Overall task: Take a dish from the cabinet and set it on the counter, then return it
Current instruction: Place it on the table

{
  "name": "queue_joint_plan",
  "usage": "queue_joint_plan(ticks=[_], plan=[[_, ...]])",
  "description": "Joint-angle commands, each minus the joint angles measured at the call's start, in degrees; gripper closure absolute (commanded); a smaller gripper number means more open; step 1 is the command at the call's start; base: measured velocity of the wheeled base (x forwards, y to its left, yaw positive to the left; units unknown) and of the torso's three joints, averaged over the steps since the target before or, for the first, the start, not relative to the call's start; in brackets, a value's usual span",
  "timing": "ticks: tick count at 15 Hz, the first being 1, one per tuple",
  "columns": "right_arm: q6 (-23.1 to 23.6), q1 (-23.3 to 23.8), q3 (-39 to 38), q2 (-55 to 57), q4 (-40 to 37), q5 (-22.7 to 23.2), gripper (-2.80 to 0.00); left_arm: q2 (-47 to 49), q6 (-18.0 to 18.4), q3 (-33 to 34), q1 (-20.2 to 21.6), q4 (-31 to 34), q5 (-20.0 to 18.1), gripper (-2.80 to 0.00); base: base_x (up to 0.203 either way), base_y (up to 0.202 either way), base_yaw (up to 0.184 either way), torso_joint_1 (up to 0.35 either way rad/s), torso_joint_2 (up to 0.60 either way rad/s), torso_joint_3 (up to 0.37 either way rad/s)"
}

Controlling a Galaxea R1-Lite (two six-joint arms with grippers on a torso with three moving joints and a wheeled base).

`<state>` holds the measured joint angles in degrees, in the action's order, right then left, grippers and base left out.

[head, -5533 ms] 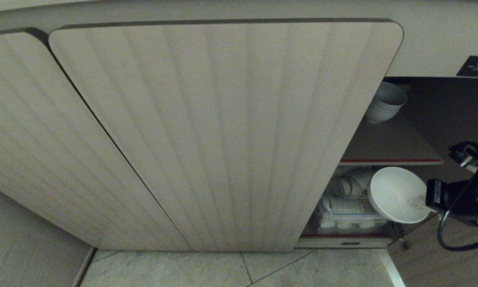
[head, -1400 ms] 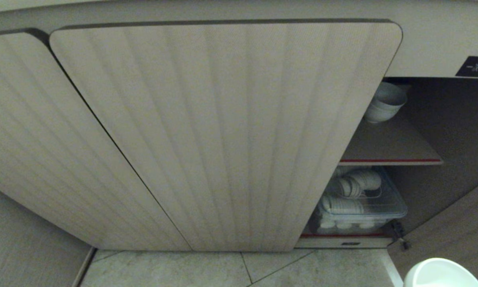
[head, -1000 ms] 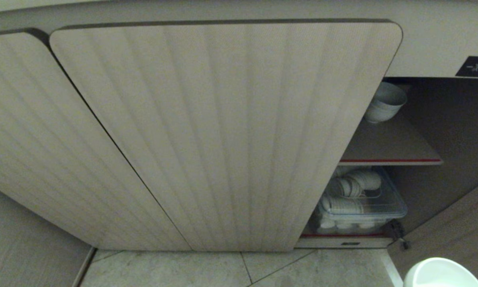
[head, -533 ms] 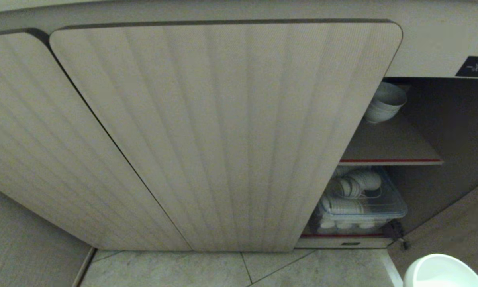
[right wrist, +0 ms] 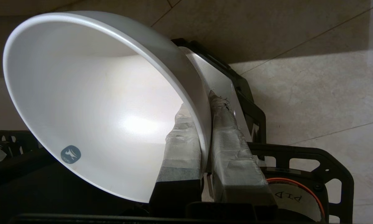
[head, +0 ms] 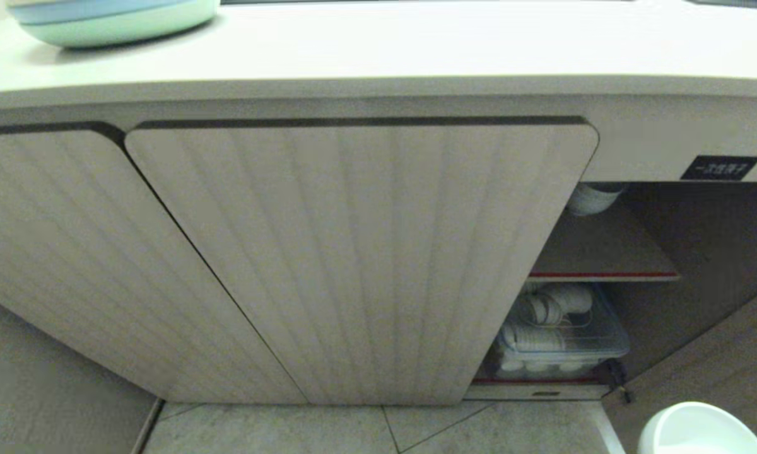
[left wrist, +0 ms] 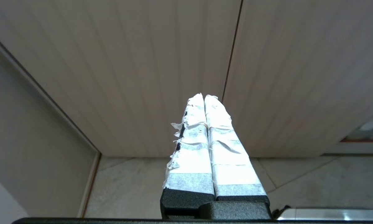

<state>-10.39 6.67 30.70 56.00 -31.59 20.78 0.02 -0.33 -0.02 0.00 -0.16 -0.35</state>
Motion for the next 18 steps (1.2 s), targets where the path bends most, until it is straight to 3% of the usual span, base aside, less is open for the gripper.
queue_joint_plan(ticks=[1,18], plan=[[-0.07,-0.07,-0.02,0.05,-0.23,0.13,0.0,-0.02,-0.02,0.02,0.0,-0.02,0.0,0.0,0.0,0.0,0.0,0.178,-0.48,-0.29],[-0.19,-0.18,-0.21,-1.34,-1.37,0.99,0.0,-0.02,-0.02,0.02,0.0,-0.02,0.0,0.0,0.0,0.0,0.0,0.215,-0.5,-0.284]])
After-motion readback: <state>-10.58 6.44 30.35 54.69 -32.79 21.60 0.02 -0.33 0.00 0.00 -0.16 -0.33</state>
